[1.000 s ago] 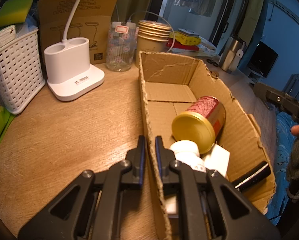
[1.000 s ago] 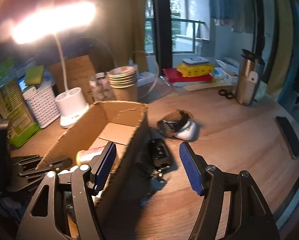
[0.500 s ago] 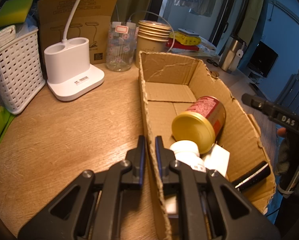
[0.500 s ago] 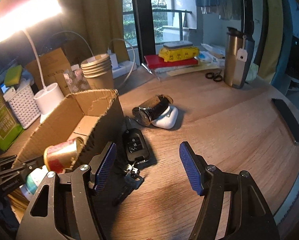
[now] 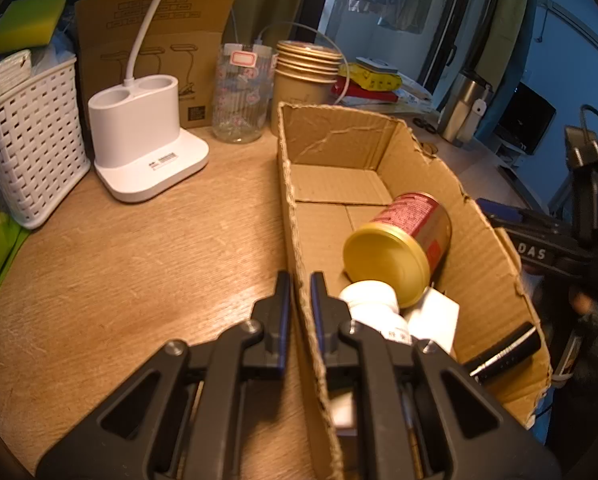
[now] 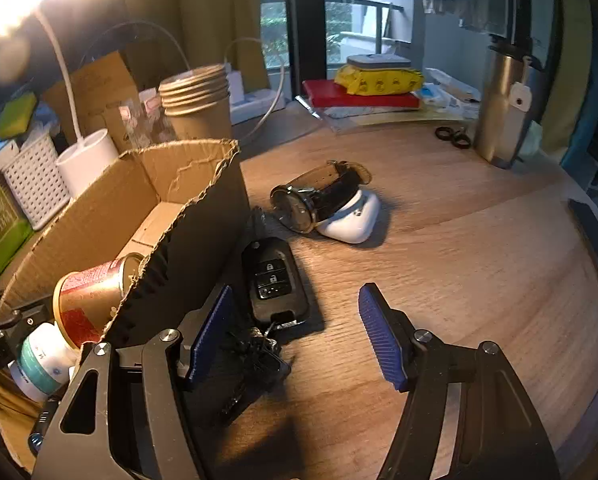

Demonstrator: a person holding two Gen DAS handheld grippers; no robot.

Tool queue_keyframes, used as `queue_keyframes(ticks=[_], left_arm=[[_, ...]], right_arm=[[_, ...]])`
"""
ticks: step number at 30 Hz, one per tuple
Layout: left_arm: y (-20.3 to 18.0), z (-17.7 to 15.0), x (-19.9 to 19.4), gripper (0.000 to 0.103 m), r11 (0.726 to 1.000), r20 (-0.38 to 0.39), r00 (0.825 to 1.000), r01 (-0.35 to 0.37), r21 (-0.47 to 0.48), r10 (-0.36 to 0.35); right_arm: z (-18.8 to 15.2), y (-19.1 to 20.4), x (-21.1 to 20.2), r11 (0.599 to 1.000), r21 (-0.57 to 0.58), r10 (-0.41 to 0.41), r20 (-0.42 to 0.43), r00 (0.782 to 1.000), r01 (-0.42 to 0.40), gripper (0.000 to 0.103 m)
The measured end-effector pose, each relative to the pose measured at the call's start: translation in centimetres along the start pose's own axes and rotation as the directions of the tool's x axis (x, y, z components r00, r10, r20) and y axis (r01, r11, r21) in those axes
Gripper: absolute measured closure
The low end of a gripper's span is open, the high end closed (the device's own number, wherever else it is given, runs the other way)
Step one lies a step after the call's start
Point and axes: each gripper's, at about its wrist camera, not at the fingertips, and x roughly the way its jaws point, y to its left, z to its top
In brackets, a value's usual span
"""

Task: Organize rigid objects
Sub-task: 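Withdraw the right gripper and move it to the black car key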

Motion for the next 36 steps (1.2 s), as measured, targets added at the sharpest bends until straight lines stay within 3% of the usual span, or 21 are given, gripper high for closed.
queue_keyframes(ticks=[13,19,22,23,36], left_arm=[[0.0,0.0,0.0,0.092,1.000,0.000,1.000,0.000,0.000,0.000],[0.0,0.0,0.0,0.092,1.000,0.000,1.000,-0.001,-0.001,0.001],[0.0,0.0,0.0,0.092,1.000,0.000,1.000,-0.001,-0.001,0.001],[0.0,0.0,0.0,0.092,1.000,0.000,1.000,0.000,0.000,0.000],[0.0,0.0,0.0,0.092,1.000,0.000,1.000,-0.001,0.001,0.001]], right_arm=[[0.1,0.4,2.2,0.998,-0.062,-0.002,-0.065,0.998,-0.002,0.035],[0.4,1.0,3.1,0.995,-0.098,-0.008,-0.084,0.996,0.000,0.045],[0.4,1.1,3.1,0.995,-0.098,0.006,-0.084,0.996,-0.014,0.054],[0.4,1.1,3.1,0.995,-0.097,0.016,-0.084,0.996,-0.024,0.062],[0.2,0.7,1.2,0.998,-0.069,-0.011,-0.037,0.999,0.008,0.064]])
